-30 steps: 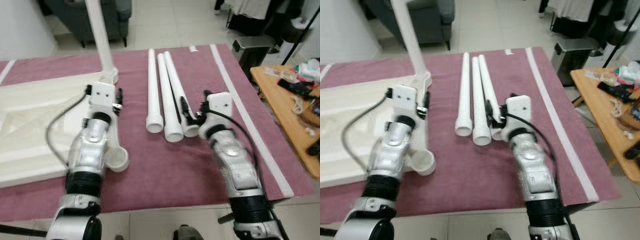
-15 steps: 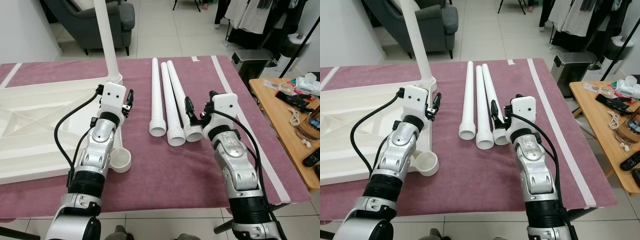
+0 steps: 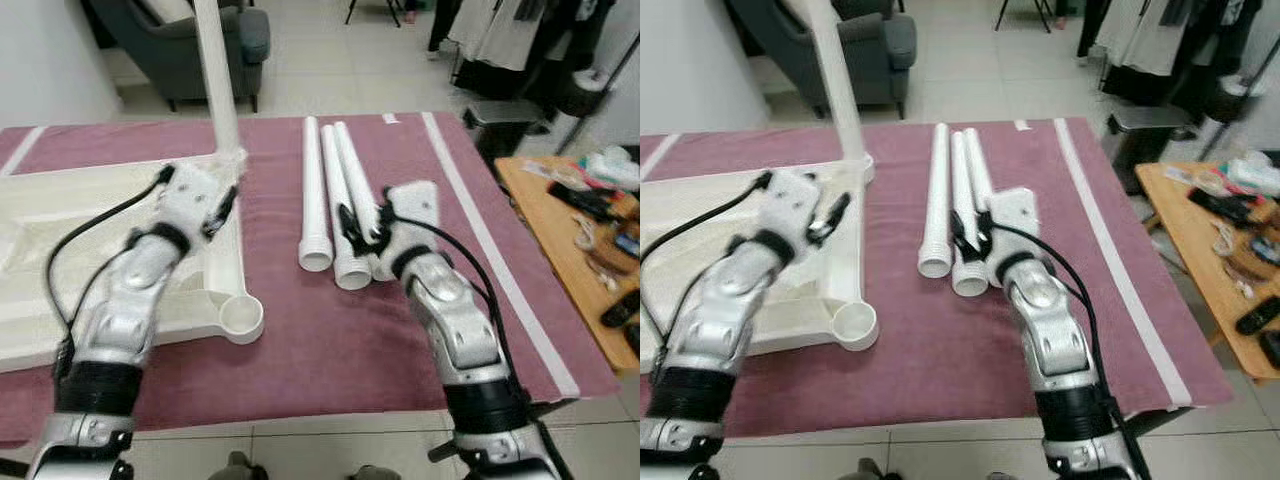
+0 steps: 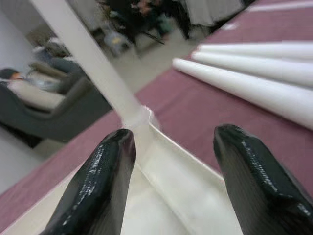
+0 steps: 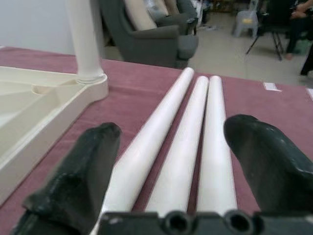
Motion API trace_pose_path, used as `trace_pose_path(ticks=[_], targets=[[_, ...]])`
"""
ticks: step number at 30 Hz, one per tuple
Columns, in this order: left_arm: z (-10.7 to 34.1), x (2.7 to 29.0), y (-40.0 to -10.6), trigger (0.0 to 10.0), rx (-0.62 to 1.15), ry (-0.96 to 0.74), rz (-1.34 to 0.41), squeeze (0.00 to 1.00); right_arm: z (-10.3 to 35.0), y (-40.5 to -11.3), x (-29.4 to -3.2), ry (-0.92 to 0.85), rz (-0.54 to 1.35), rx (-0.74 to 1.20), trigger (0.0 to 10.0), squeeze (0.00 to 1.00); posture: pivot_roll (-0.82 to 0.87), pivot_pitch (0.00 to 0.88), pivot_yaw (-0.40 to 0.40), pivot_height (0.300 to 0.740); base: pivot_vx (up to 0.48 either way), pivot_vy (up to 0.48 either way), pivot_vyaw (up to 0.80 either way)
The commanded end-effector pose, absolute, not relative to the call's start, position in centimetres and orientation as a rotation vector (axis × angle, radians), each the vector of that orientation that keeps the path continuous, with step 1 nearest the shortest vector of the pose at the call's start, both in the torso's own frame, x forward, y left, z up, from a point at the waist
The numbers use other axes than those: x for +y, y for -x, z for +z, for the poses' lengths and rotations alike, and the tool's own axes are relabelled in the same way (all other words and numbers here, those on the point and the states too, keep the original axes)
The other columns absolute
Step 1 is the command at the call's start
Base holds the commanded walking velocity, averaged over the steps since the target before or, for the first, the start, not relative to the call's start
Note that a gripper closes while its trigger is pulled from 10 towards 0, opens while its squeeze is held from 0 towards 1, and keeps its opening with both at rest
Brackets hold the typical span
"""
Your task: Building children table
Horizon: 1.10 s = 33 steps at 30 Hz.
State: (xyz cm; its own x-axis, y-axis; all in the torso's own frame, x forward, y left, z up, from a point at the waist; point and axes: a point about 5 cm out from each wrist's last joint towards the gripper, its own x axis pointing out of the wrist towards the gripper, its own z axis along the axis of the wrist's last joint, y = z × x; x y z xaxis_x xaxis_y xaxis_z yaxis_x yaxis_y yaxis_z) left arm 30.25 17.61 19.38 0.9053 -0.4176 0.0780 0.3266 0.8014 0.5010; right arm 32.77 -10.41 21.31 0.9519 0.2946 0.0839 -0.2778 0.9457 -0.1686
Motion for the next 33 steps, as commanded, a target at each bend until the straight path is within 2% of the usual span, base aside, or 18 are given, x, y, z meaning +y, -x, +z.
trace_pose_path(ticks=[1, 9, 19, 29, 33], targets=[[20.0, 18.0, -29.1, 10.0, -0.196, -0.495, -0.450, 0.00, 20.8, -33.4, -9.3, 0.122, 0.313, -0.033, 10.0, 0.00, 0.00, 0.102, 0.079, 0.740, 0.000, 0.000, 0.00], [19.2, 17.8, -28.0, 10.0, -0.183, -0.467, -0.372, 0.00, 20.9, -35.9, -5.6, 0.091, 0.388, 0.094, 10.0, 0.00, 0.05, 0.118, 0.039, 0.740, 0.000, 0.000, 0.00], [19.2, 17.5, -26.6, 10.0, -0.204, -0.423, -0.262, 0.00, 18.7, -37.8, -6.4, 0.114, 0.193, 0.228, 10.0, 0.00, 0.08, 0.142, 0.014, 0.740, 0.000, 0.000, 0.00], [20.2, 17.3, -26.3, 10.0, -0.231, -0.423, -0.256, 0.00, 17.5, -38.0, -6.2, 0.062, 0.193, 0.347, 10.0, 0.00, 0.07, 0.145, 0.002, 0.740, 0.000, 0.000, 0.00], [20.2, 17.1, -26.4, 10.0, -0.232, -0.422, -0.257, 0.00, 17.6, -38.0, -5.6, 0.086, 0.266, 0.374, 10.0, 0.00, 0.05, 0.149, -0.005, 0.740, 0.000, 0.000, 0.00]])
